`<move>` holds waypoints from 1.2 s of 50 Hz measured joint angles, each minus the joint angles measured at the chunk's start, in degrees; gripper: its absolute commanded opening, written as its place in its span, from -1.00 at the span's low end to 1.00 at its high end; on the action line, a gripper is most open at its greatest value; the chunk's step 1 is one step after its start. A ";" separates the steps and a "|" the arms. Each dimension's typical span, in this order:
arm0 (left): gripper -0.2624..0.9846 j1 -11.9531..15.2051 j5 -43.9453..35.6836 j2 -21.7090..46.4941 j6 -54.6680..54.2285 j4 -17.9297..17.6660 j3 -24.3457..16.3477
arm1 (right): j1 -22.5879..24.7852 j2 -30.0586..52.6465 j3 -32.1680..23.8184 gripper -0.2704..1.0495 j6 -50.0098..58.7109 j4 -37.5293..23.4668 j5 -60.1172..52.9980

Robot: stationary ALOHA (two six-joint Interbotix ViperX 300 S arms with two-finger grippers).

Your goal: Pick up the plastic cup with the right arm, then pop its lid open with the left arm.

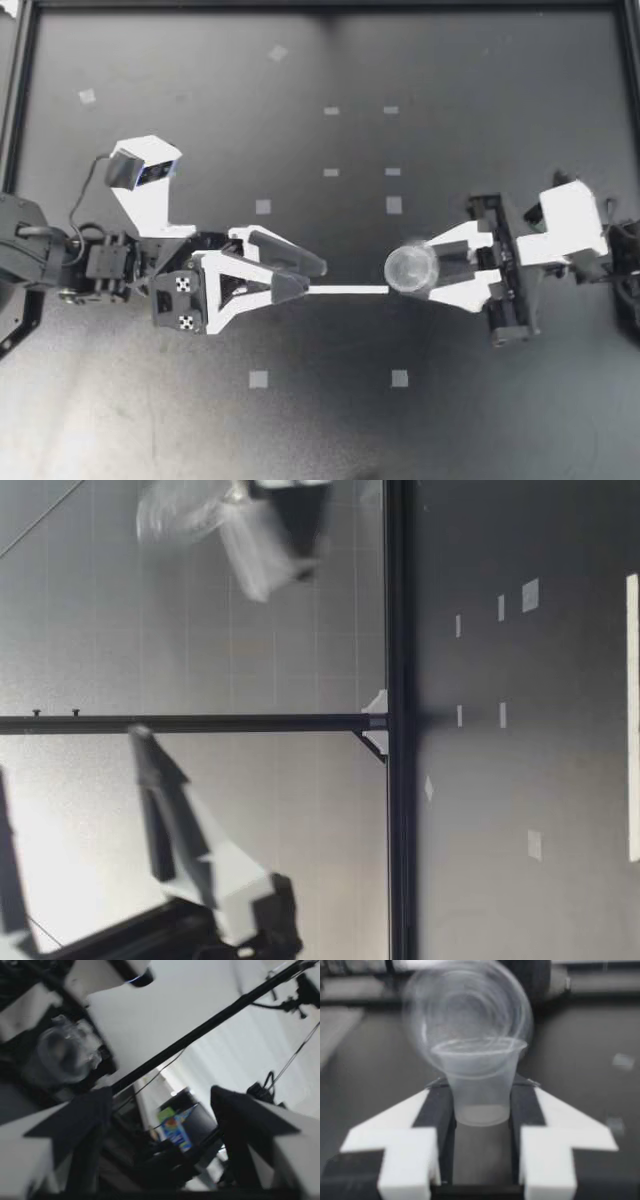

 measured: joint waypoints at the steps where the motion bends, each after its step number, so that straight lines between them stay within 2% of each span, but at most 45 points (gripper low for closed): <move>1: 0.53 0.00 0.44 0.00 1.58 0.09 0.26 | 0.09 -1.05 0.00 -0.20 0.00 -0.09 0.00; 5: 0.53 0.35 2.72 -0.35 9.49 0.09 1.41 | 0.26 -4.83 0.00 -0.20 0.00 -1.05 -0.09; 15: 0.53 0.79 8.26 -2.46 39.20 0.09 2.37 | 0.35 -12.74 0.53 -0.20 0.26 -1.41 -1.58; 21: 0.53 0.79 9.84 -2.64 46.85 -0.62 2.37 | 0.44 -13.71 1.85 -0.20 0.53 -1.41 -2.02; 38: 0.53 0.79 10.37 -1.32 51.24 -1.05 2.11 | 0.44 -8.70 1.85 -0.20 1.85 -1.41 -5.19; 60: 0.53 0.79 10.46 -1.32 51.24 -1.05 2.11 | 0.44 -8.53 1.76 -0.20 1.93 -1.41 -5.36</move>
